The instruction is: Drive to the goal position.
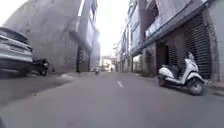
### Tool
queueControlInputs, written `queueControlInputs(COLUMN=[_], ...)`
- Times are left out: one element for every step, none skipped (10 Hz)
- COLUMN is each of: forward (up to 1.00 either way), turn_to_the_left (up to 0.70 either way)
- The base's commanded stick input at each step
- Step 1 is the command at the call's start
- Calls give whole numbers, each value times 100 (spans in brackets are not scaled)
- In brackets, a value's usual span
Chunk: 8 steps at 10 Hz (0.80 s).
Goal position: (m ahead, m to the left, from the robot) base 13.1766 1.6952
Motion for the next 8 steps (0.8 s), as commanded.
queueControlInputs(forward=[100, 100, 100, 100, 100, 100, 100, 100], turn_to_the_left=[0, 0, 0, 0, 0, 0, 0, 0])
